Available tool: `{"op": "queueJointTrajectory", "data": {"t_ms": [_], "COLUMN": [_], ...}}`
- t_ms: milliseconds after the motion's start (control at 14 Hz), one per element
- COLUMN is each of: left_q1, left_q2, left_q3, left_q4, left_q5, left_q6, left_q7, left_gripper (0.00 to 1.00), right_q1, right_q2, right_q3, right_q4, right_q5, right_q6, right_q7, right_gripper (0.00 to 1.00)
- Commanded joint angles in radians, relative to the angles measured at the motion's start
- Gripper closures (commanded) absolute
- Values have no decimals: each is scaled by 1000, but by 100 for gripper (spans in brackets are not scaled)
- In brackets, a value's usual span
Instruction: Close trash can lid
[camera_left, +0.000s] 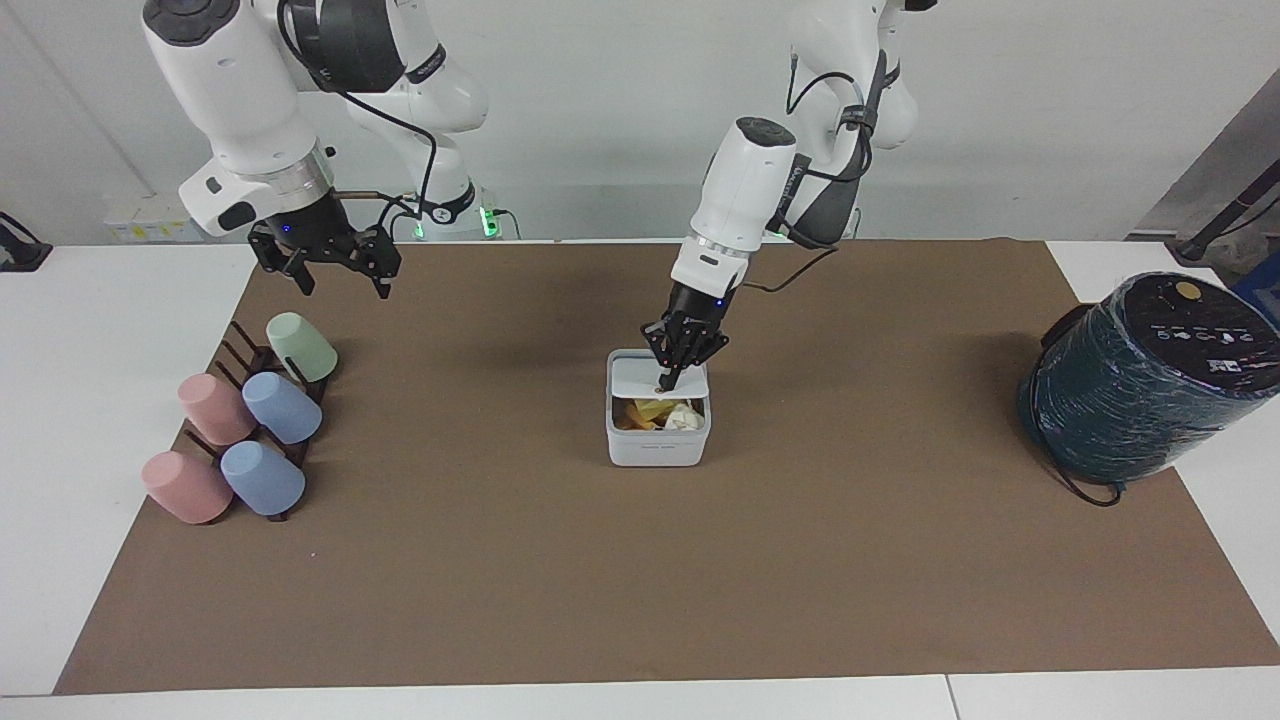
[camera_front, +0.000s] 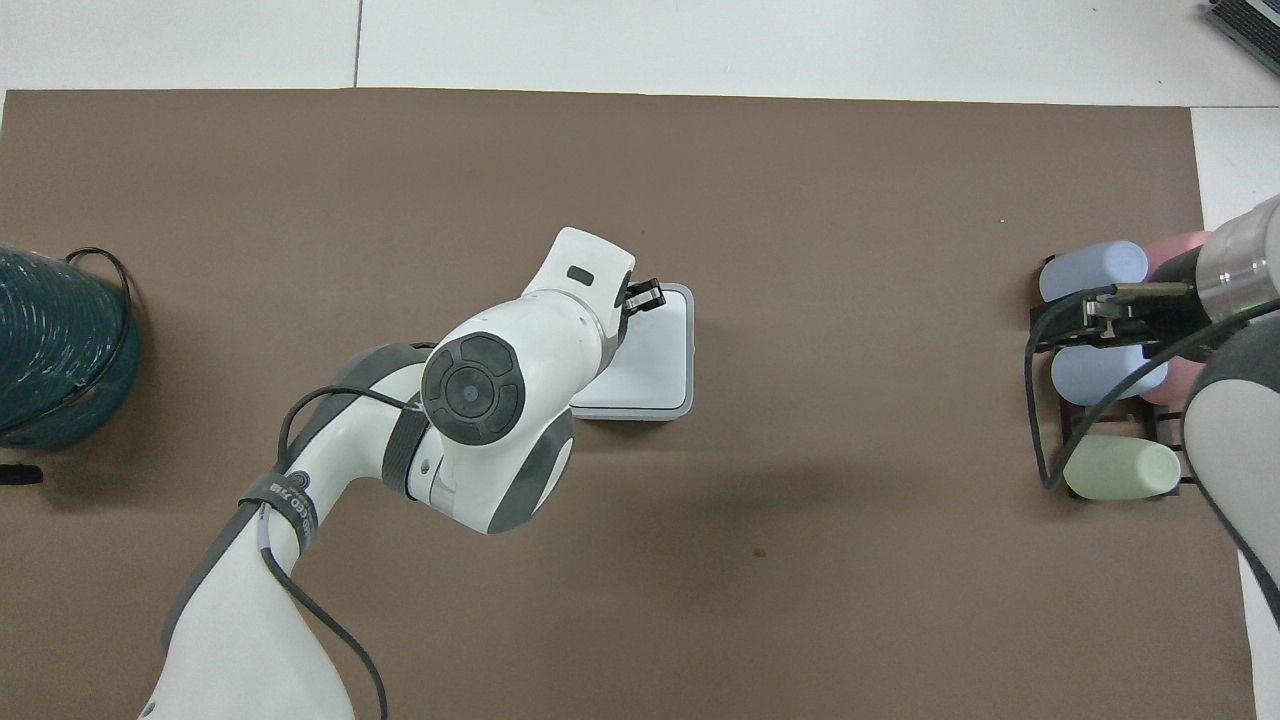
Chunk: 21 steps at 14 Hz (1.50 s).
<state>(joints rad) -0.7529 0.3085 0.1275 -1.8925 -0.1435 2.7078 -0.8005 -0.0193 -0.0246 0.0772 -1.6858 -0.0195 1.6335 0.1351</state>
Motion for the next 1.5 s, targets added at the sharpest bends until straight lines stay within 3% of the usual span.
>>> {"op": "queueJointTrajectory", "data": {"t_ms": [0,214,786,1214,1429], "left_q1": [10,7,95,286,409], "left_q2": [69,70,34,-48,-61], "left_q3": [-3,-3,6,11,12], "left_q4": [15,32,306,335,355], "left_q5": [-18,-10,-5,-4,11], "left_q6": [50,15,-486,-768,-873], "left_q7": [12,11,44,383,585], "left_gripper": [100,100,99,95,88], "right_q1": [-7,-7,-7,-7,-7], "right_q2": [-11,-11,-11,-11,-11], "right_q3": [6,4,4,6,6], "right_q4": [-11,-11,-11,-11,-11], "right_q5": [4,4,4,4,4], "right_q6": [-4,-4,-6,-4,-4], "right_q7": [12,12,12,12,12], "right_gripper": [0,0,0,0,0]}}
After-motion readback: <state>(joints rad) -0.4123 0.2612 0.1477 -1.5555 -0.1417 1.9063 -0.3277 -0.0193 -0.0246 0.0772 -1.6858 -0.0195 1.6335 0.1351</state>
